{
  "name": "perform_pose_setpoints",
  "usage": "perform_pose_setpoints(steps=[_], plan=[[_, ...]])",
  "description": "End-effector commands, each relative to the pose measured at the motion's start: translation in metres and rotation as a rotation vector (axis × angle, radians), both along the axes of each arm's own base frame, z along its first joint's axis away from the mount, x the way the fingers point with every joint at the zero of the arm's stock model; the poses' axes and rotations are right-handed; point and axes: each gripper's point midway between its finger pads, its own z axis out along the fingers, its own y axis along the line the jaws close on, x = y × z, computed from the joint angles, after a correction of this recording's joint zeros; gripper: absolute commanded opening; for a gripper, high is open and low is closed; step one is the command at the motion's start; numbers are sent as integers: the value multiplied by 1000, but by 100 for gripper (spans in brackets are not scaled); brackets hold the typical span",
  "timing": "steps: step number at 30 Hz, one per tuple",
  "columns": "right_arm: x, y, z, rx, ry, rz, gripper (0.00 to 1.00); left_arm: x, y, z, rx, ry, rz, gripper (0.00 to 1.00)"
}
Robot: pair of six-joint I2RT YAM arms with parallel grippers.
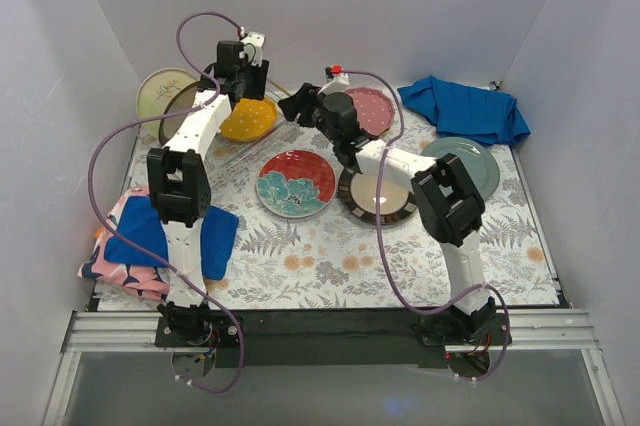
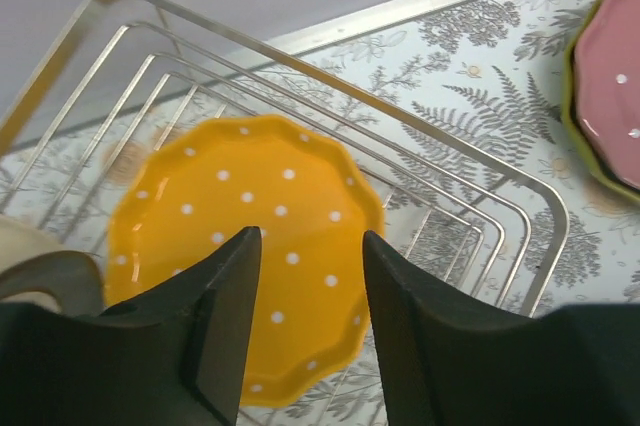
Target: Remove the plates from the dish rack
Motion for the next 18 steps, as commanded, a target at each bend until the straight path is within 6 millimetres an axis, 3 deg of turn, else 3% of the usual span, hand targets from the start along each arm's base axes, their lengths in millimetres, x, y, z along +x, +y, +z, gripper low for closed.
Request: perform_pose_setpoints(steps=[1,2,4,5,7,8,12,15,18], plan=[[-5,-37,66,32,-169,-83,63,-14,-32,-8,-113,28,-34,44],[-7,-45,77,43,-185,-94,63,-15,-36,-18,-96,41,-47,44],[-11,-55,66,27,-172,-103,63,-19,-42,-34,-38,61,-58,44],[-12,-62,76,42,-190,-107,63,-19,-41,-38,-19,67,-49,44],[-15,-70,69,36,-184,-106,63,-18,-41,-51,14,85,-57,43],[-18,-73,75,47,-195,-107,63,-18,-42,-56,24,92,-63,43],[-18,-81,73,51,-191,-103,63,-16,-46,-74,68,112,-100,41],[-17,-84,66,60,-172,-96,62,-11,-44,-88,124,119,-98,35],[-16,-89,56,62,-151,-95,62,-9,-33,-99,196,123,-74,33]])
